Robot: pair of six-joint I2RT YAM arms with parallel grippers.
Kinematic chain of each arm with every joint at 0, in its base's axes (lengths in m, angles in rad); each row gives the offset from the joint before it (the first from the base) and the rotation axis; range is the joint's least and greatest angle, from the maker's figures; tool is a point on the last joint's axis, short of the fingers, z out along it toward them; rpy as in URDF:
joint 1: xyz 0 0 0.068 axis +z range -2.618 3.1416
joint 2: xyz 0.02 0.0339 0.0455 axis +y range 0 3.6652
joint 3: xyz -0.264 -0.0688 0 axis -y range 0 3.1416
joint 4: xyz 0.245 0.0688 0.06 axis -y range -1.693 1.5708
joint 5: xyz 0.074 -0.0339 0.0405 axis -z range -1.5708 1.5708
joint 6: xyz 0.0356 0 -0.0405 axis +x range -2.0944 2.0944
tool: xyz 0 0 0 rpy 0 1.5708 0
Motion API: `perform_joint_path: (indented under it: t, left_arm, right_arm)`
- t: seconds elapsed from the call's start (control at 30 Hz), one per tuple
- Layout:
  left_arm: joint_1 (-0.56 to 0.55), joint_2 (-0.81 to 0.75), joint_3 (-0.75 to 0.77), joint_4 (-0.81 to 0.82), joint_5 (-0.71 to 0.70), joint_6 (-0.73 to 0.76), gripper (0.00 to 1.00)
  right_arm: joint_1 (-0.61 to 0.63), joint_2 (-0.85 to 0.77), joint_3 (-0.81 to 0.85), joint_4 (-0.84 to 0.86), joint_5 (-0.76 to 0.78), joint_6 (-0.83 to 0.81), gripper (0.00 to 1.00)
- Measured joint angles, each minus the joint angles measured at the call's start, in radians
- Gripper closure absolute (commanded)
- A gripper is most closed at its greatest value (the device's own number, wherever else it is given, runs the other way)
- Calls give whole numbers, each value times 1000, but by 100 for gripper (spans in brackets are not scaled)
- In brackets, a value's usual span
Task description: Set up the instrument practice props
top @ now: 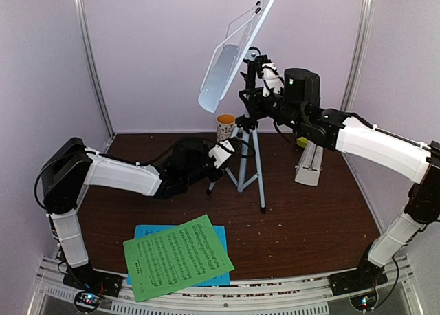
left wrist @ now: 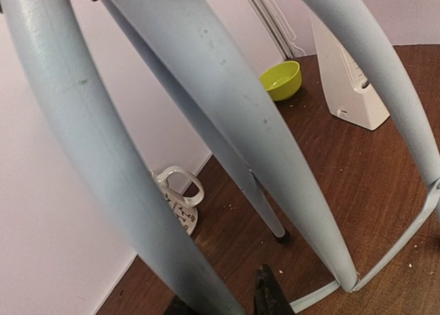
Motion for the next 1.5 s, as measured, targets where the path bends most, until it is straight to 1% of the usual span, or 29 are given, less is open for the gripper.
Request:
perform_joint_path:
  t: [0.27,0.33,0.4,0.47,0.57,0.8,0.97,1.13,1.23,1.4,1.5]
  left_arm:
    - [5,2,-2,-1,0,0,100]
    - [7,1,-4,-1,1,0,100]
    - [8,1,-5,0,-2,6,100]
    - [8,1,-6,0,-3,9,100]
    - [9,1,-6,1,-5,15,100]
    - [9,1,-6,0,-3,18,100]
    - [9,1,2,-14,-3,16,100]
    - [9,1,9,-27,-2,13,100]
    - [9,1,12,-33,-3,12,100]
    - [11,0,21,-52,3,9,100]
    - [15,-2,22,-59,15,9,100]
  right_arm:
    - [0,7,-4,26,-32,26,64]
    - [2,6,-7,92,-60,42,54]
    - [5,-2,-13,126,-85,61,40]
    - [13,-10,-30,156,-109,73,32]
    - [20,-21,-60,201,-138,83,26]
    - [20,-84,-138,276,-158,95,20]
    - [13,-130,-143,306,-158,101,13]
    - [1,-197,-231,320,-153,110,11]
    - [-13,-259,-339,317,-144,124,13]
    - [-77,-376,-579,304,-160,147,23]
    - [-109,-400,-703,304,-171,156,28]
